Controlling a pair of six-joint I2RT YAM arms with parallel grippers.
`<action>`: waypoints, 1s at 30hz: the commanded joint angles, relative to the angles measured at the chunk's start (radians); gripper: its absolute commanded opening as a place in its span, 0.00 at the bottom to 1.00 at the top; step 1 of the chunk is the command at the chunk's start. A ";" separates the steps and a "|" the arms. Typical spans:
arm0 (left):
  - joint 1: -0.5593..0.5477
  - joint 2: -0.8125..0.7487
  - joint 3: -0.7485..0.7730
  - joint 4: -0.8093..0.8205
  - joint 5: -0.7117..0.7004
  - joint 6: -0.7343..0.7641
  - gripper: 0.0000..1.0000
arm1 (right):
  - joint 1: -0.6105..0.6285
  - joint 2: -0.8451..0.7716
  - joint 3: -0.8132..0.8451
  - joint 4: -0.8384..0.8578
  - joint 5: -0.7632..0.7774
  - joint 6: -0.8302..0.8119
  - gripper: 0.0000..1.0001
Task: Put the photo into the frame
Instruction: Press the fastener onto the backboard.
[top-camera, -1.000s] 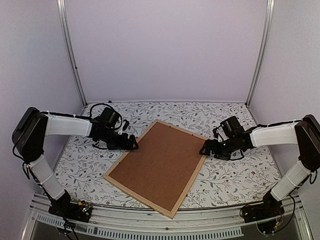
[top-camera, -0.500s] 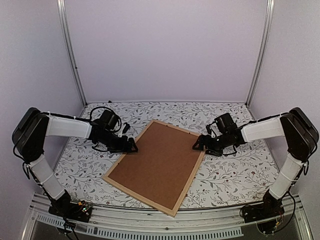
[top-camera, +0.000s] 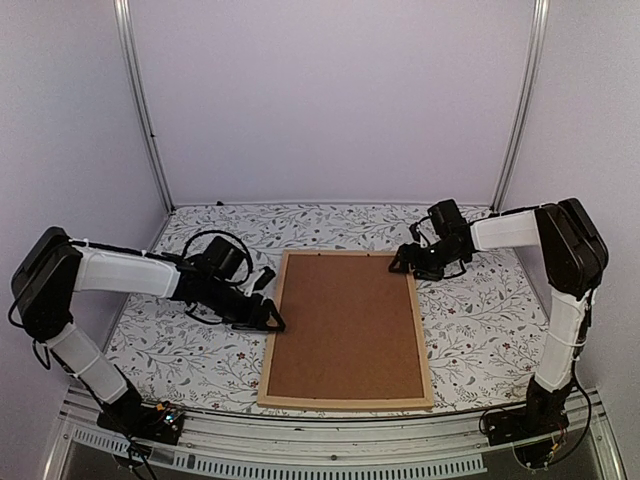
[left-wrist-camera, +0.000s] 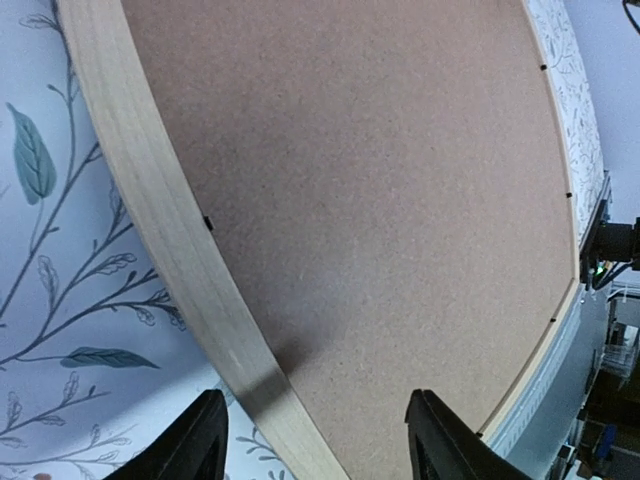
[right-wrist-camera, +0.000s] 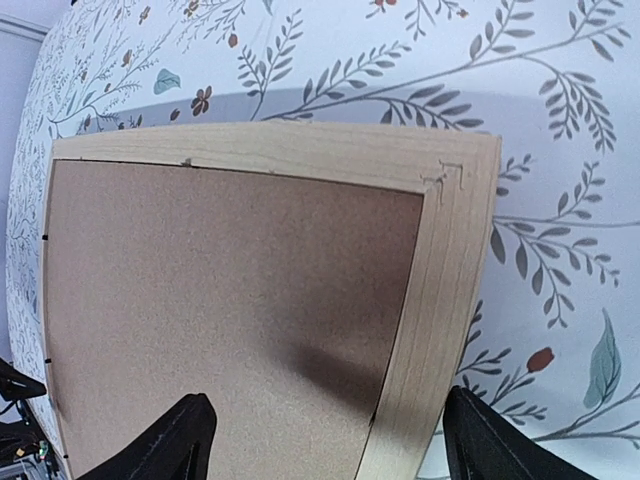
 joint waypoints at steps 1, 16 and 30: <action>0.045 -0.008 0.071 -0.047 -0.061 0.001 0.66 | -0.022 0.034 0.069 -0.065 -0.021 -0.092 0.82; 0.183 0.435 0.673 -0.298 -0.324 0.093 0.67 | -0.050 0.018 0.186 -0.195 0.023 -0.116 0.82; 0.171 0.535 0.795 -0.393 -0.337 0.087 0.64 | -0.050 0.018 0.152 -0.192 -0.012 -0.096 0.81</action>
